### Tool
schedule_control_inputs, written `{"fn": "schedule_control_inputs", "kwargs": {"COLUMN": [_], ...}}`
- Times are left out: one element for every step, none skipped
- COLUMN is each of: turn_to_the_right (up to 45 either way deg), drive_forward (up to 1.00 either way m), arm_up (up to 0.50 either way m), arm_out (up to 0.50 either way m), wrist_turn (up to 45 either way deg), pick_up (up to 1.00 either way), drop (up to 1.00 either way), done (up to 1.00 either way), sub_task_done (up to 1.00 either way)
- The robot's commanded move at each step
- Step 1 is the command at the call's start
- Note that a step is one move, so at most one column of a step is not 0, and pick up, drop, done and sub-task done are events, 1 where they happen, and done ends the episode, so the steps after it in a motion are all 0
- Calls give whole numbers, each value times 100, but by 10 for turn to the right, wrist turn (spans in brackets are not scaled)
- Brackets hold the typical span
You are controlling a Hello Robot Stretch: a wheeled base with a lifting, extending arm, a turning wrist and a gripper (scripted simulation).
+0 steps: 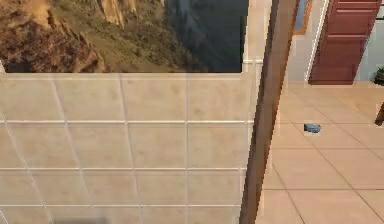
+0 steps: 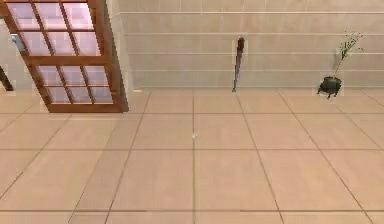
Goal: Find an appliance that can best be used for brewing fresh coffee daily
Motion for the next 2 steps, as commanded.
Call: {"fn": "schedule_control_inputs", "kwargs": {"turn_to_the_right": [390,0], "drive_forward": [0,100], "arm_up": [0,0], "arm_out": [0,0], "wrist_turn": [0,0], "pick_up": [0,0], "drop": [0,0], "done": [0,0], "sub_task_done": [0,0]}}
